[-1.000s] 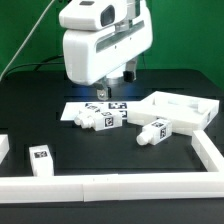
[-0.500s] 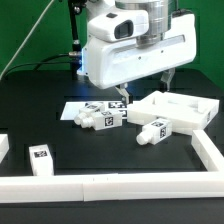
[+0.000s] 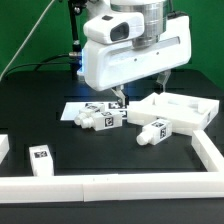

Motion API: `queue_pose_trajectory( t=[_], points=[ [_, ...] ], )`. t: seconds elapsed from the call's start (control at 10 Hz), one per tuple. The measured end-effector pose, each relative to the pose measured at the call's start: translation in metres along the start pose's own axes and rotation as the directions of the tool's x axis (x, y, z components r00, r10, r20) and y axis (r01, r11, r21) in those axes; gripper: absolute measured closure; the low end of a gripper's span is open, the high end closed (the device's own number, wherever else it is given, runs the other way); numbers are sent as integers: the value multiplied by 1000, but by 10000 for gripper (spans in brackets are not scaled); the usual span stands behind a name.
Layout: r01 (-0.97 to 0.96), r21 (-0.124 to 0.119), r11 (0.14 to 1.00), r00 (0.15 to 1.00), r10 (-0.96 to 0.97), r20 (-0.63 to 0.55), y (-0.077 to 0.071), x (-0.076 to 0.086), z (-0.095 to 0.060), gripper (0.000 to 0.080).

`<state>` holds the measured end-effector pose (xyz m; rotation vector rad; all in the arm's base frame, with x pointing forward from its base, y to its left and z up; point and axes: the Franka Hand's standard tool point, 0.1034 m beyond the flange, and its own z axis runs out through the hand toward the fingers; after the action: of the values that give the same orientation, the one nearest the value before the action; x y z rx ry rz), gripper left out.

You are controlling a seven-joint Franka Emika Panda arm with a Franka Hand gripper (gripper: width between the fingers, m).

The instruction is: Assemble one leg

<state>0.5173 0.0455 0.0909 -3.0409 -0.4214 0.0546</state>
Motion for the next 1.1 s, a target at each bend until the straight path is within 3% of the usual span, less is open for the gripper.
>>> queue_pose_trajectory(
  t=[0.1,0.3,0.7,0.9,1.1],
  points=[
    [-143,1,990,990,143,-5,-7,-5,8,150],
    [-339,46,940,941,339,7,-8,0,16,150],
    [-496,45,867,868,495,19,-12,-1,18,150],
    [-707,50,705,707,706,38,-13,-3,40,150],
    [-702,47,711,713,701,35,-18,-4,55,150]
  ],
)
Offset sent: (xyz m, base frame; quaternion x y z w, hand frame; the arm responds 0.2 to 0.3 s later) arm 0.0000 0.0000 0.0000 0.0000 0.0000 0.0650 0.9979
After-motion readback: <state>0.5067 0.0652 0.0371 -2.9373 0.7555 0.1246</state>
